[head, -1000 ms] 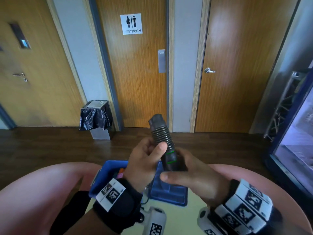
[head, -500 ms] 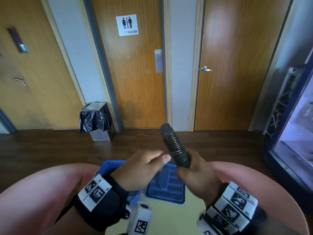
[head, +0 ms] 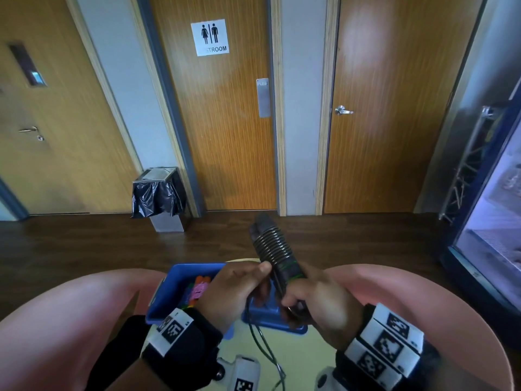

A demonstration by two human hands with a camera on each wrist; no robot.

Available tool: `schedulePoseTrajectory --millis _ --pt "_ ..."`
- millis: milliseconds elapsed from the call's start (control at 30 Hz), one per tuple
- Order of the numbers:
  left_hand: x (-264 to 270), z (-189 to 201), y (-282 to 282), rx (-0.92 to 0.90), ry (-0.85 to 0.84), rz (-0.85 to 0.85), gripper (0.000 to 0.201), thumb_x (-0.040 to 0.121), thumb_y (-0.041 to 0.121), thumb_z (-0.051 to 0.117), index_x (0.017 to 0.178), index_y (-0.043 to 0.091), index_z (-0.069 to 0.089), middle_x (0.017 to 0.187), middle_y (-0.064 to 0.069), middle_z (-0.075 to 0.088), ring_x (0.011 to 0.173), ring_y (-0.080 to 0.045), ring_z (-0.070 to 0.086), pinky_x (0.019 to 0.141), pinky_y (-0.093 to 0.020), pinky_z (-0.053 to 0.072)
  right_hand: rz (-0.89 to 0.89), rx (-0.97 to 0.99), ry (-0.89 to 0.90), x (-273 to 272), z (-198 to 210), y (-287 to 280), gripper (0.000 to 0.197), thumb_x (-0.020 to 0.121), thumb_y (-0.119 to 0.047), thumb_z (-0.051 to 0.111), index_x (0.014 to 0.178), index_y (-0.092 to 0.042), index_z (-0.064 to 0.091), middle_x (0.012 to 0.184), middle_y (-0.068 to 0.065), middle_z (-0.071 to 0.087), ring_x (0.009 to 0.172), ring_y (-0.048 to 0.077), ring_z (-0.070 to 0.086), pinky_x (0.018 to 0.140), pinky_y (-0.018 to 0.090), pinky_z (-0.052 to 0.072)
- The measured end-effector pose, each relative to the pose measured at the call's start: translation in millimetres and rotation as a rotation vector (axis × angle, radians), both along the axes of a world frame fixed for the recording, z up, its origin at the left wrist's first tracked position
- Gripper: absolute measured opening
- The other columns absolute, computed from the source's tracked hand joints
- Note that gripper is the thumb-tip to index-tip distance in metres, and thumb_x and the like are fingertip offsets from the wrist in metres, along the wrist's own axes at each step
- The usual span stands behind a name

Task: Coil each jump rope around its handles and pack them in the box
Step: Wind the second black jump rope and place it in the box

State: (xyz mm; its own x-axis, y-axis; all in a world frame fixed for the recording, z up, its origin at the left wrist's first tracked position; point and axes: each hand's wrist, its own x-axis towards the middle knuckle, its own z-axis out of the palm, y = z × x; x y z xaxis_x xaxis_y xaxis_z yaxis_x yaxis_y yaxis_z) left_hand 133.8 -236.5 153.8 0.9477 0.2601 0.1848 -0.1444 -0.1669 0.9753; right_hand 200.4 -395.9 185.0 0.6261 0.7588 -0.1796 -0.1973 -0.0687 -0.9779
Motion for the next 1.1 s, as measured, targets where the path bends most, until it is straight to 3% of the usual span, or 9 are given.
schedulePoseTrajectory --millis 100,200,433,567,700,767,867,1000,1100 --pt "0 -3 -3 -0.085 -0.023 0.06 0.061 0.071 0.069 0.069 0.048 0.015 0.058 0.048 -0.007 0.053 0.049 -0.022 0.046 0.057 -0.031 0.035 0.087 0.048 0.01 1 3 4 0.031 0.055 -0.009 0.056 0.085 -0.001 0.057 0.065 0.015 0.056 0.053 0.026 0.053 0.048 0.028 0.045" --pt "-1 -1 -8 -0.219 -0.056 -0.002 0.048 0.079 0.05 0.07 0.051 0.012 0.062 0.048 -0.009 0.055 0.043 -0.019 0.049 0.051 -0.025 0.037 0.163 0.071 0.069 4 5 8 0.031 0.055 -0.005 0.055 0.085 0.003 0.057 0.068 0.019 0.059 0.054 0.029 0.058 0.049 0.03 0.05" --pt "0 12 11 -0.174 -0.051 -0.085 0.029 0.088 0.031 0.062 0.092 0.002 0.062 0.07 -0.001 0.069 0.06 -0.009 0.065 0.059 -0.018 0.049 0.315 0.101 0.224 10 3 14 0.05 0.047 -0.018 0.061 0.092 0.005 0.062 0.081 0.024 0.064 0.071 0.038 0.067 0.062 0.037 0.055" --pt "-3 20 22 -0.242 -0.05 -0.078 0.034 0.084 0.035 0.066 0.09 0.002 0.066 0.068 -0.011 0.068 0.051 -0.014 0.064 0.054 -0.023 0.051 0.385 0.054 0.293 5 13 27 0.05 0.055 -0.024 0.06 0.098 0.001 0.066 0.091 0.022 0.067 0.085 0.037 0.067 0.069 0.038 0.055" --pt "0 17 45 -0.312 -0.067 0.13 0.037 0.078 0.041 0.074 0.095 0.008 0.074 0.098 -0.021 0.071 0.093 -0.036 0.067 0.092 -0.054 0.05 0.036 -0.238 -0.24 -3 21 53 0.032 0.079 -0.036 0.07 0.105 -0.019 0.064 0.092 -0.001 0.07 0.082 0.014 0.068 0.083 0.04 0.058" --pt "0 14 57 -0.285 -0.057 0.217 0.037 0.078 0.042 0.073 0.097 0.01 0.075 0.104 -0.018 0.073 0.101 -0.036 0.068 0.1 -0.058 0.048 -0.064 -0.319 -0.622 -9 23 67 0.044 0.074 -0.044 0.074 0.111 -0.03 0.054 0.095 -0.011 0.064 0.081 0.003 0.064 0.073 0.028 0.057" --pt "-8 14 70 -0.215 -0.025 0.254 0.044 0.077 0.05 0.073 0.102 0.014 0.074 0.106 -0.011 0.075 0.107 -0.03 0.068 0.101 -0.06 0.046 -0.03 -0.43 -0.872 -17 15 92 0.064 0.057 -0.056 0.072 0.11 -0.032 0.045 0.095 -0.011 0.059 0.079 0.007 0.063 0.068 0.035 0.058" --pt "-23 23 88 -0.081 -0.056 0.241 0.045 0.077 0.056 0.067 0.103 0.02 0.071 0.102 -0.001 0.075 0.1 -0.017 0.07 0.096 -0.05 0.052 -0.115 -0.457 -0.783 -28 12 126 0.059 0.055 -0.046 0.071 0.104 -0.023 0.048 0.087 -0.008 0.065 0.072 0.01 0.066 0.061 0.034 0.058" --pt "-43 26 114 0.014 -0.111 0.2 0.04 0.08 0.06 0.06 0.084 0.02 0.063 0.08 0.004 0.068 0.08 -0.012 0.064 0.082 -0.037 0.05 -0.12 -0.216 -0.495 -41 24 145 0.026 0.061 -0.019 0.072 0.08 -0.01 0.057 0.063 -0.003 0.061 0.051 0.014 0.056 0.045 0.028 0.043"
